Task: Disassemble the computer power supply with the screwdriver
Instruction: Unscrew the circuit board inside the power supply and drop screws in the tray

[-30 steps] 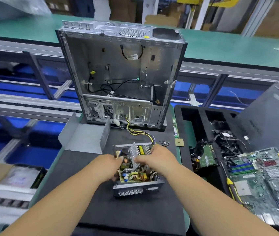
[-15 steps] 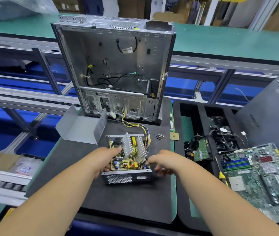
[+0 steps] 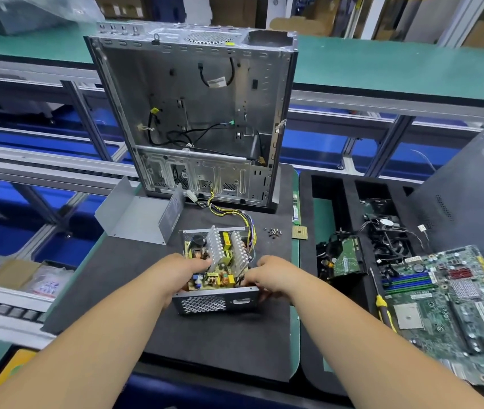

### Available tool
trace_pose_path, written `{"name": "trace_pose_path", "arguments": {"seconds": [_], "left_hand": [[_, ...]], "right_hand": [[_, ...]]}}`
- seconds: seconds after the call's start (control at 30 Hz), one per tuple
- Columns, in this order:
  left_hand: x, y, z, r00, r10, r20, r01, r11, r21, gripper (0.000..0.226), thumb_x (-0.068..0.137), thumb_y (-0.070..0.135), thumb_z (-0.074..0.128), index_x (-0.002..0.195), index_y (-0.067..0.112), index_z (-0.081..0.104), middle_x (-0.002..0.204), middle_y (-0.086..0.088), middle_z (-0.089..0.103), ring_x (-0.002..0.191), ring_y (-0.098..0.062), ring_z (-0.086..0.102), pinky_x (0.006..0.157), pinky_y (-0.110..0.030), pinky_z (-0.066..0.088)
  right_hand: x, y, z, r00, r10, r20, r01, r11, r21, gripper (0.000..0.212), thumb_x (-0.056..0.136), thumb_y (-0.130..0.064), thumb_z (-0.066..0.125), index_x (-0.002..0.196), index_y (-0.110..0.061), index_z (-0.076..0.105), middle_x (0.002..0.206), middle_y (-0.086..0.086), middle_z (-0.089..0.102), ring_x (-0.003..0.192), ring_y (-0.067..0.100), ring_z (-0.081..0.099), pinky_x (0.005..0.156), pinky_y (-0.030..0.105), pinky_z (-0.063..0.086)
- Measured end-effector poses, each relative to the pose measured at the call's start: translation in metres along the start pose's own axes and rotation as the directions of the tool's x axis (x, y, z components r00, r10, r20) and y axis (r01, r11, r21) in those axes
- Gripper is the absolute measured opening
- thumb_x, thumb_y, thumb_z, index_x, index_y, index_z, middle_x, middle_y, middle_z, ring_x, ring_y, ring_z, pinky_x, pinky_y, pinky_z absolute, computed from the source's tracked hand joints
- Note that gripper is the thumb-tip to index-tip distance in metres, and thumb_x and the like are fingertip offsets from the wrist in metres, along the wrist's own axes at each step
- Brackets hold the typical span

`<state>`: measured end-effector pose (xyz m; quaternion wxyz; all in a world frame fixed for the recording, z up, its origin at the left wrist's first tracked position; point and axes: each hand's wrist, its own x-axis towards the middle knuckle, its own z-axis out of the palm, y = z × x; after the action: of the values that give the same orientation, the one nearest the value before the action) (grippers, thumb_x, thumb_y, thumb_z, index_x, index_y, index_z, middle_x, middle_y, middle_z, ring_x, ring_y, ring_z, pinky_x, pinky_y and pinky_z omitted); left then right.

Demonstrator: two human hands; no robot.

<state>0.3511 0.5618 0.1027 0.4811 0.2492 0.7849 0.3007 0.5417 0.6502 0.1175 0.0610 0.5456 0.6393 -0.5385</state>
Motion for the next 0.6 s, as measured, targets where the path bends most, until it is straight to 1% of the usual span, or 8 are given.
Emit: {"name": "trace_pose_path", "arguments": {"seconds": [0.07,0.13,0.23,0.27,0.33,0.43,0.5,0.6], "left_hand": [[0.000,-0.001,0.001,1.000,0.006,-0.001,-0.006,1.000,-0.008,0.054,0.083,0.045,0.073,0.119,0.006,0.061,0.114,-0.015,0.067,0.100,-0.027,0.061,0.094,-0.041,0.048],[0.000,-0.002,0.002,1.000,0.012,0.001,-0.012,1.000,-0.011,0.054,0.083,0.045,0.073,0.117,0.005,0.061,0.110,-0.015,0.068,0.097,-0.027,0.063,0.091,-0.041,0.050],[-0.001,-0.002,0.004,1.000,0.015,-0.015,-0.015,1.000,0.002,0.057,0.082,0.047,0.072,0.118,0.005,0.058,0.103,-0.010,0.064,0.084,-0.023,0.058,0.071,-0.033,0.046],[-0.001,-0.001,0.005,1.000,0.014,-0.018,-0.014,1.000,0.006,0.058,0.082,0.048,0.071,0.119,0.005,0.058,0.106,-0.012,0.064,0.084,-0.022,0.056,0.069,-0.032,0.044],[-0.002,-0.001,0.006,1.000,0.007,-0.007,-0.007,1.000,-0.004,0.060,0.080,0.049,0.072,0.119,0.006,0.059,0.113,-0.016,0.065,0.083,-0.023,0.054,0.070,-0.032,0.043],[-0.004,0.000,0.007,1.000,-0.006,0.029,0.007,0.999,-0.045,0.061,0.071,0.049,0.074,0.114,0.008,0.059,0.112,-0.019,0.067,0.081,-0.025,0.055,0.072,-0.034,0.043],[-0.003,0.000,0.008,0.999,-0.003,0.051,0.007,0.998,-0.069,0.056,0.074,0.046,0.075,0.113,0.009,0.057,0.114,-0.019,0.068,0.085,-0.024,0.059,0.076,-0.033,0.045],[-0.002,-0.001,0.006,0.998,-0.008,0.060,0.013,0.996,-0.084,0.068,0.081,0.046,0.075,0.130,0.007,0.049,0.128,-0.014,0.060,0.116,-0.029,0.057,0.104,-0.045,0.044]], "right_hand": [[0.002,0.002,0.002,0.999,0.001,-0.044,-0.003,0.999,-0.041,0.011,0.083,-0.020,0.062,0.087,-0.013,0.054,0.066,0.005,0.066,0.048,0.018,0.061,0.042,0.017,0.037],[0.002,0.003,0.003,0.998,-0.009,-0.067,0.006,0.999,-0.051,0.019,0.085,-0.024,0.056,0.099,-0.011,0.053,0.081,0.009,0.064,0.060,0.022,0.059,0.045,0.021,0.038],[0.002,0.004,0.004,0.997,-0.035,-0.075,0.024,0.990,-0.139,0.035,0.093,-0.030,0.048,0.118,-0.007,0.048,0.098,0.012,0.061,0.077,0.025,0.057,0.058,0.031,0.046],[0.002,0.004,0.004,0.996,-0.045,-0.080,0.033,0.987,-0.155,0.036,0.095,-0.030,0.046,0.121,-0.006,0.047,0.102,0.013,0.061,0.083,0.026,0.059,0.067,0.036,0.051],[0.003,0.006,0.003,0.994,-0.072,-0.087,0.057,0.985,-0.163,0.036,0.098,-0.026,0.045,0.125,-0.004,0.048,0.105,0.012,0.058,0.090,0.028,0.057,0.079,0.041,0.053],[0.001,0.009,0.000,0.993,-0.095,-0.076,0.081,0.983,-0.166,0.032,0.096,-0.019,0.044,0.124,-0.007,0.053,0.098,0.013,0.055,0.082,0.026,0.048,0.062,0.034,0.039],[0.002,0.011,-0.002,0.993,-0.098,-0.063,0.089,0.987,-0.134,0.031,0.094,-0.017,0.046,0.122,-0.009,0.056,0.093,0.014,0.056,0.076,0.025,0.047,0.059,0.031,0.035],[0.004,0.012,-0.002,0.994,-0.106,-0.028,0.106,0.994,-0.026,0.032,0.097,-0.016,0.053,0.129,-0.013,0.052,0.108,0.014,0.063,0.080,0.023,0.055,0.059,0.031,0.049]]}}
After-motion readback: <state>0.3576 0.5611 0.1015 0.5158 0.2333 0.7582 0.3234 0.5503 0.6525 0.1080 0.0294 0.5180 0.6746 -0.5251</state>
